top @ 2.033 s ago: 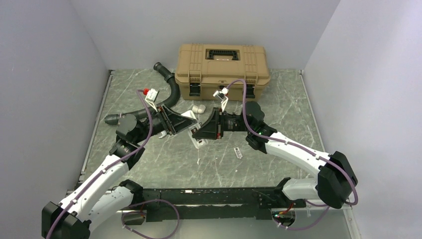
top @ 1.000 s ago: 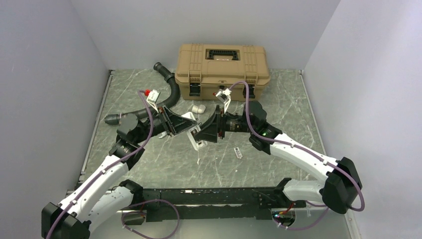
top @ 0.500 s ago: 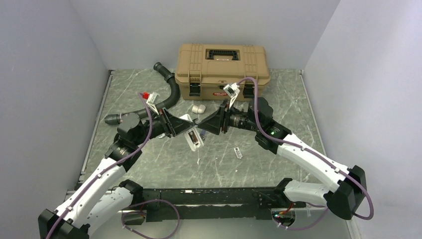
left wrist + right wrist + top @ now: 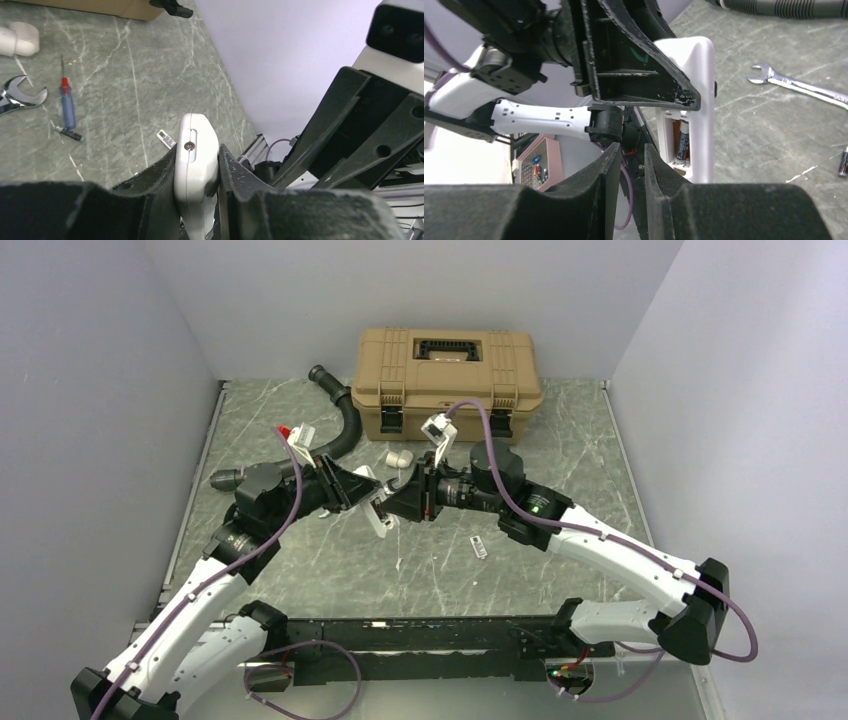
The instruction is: Load the batteries into the remote control
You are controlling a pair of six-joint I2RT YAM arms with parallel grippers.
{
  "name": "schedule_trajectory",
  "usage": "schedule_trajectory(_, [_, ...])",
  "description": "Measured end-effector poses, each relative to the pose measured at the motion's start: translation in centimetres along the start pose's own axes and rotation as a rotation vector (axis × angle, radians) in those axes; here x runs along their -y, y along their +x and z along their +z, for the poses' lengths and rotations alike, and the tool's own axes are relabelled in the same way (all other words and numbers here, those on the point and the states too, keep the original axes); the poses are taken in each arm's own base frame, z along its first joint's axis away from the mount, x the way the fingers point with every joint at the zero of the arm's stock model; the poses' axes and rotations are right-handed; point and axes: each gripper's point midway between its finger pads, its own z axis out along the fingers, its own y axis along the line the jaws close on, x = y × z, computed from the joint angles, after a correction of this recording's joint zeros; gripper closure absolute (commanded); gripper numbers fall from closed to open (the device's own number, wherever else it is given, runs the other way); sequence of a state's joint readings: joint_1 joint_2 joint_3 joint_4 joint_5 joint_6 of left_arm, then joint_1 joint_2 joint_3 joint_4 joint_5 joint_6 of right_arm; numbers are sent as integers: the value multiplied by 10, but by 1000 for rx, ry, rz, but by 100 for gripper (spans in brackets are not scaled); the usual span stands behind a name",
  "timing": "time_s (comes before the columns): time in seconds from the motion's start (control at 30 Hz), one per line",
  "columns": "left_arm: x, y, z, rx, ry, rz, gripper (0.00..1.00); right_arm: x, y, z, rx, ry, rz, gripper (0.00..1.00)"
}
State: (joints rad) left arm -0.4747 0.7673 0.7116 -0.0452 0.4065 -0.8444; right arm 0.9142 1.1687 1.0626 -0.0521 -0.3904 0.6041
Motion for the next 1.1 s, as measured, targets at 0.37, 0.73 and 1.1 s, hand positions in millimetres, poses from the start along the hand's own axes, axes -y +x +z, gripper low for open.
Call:
schedule_trajectory(0.37, [-8,-3,-2,16,-53,5,100,32,23,13,-66,182,70,70])
schedule_trajectory(0.73, [-9,-4,-2,22,-60,5,100,35,24,19,-75,199,91,75])
schedule_trajectory(1.1, [-13,-2,-2,12,-81,-4,100,36,29,23,-95,205,103,75])
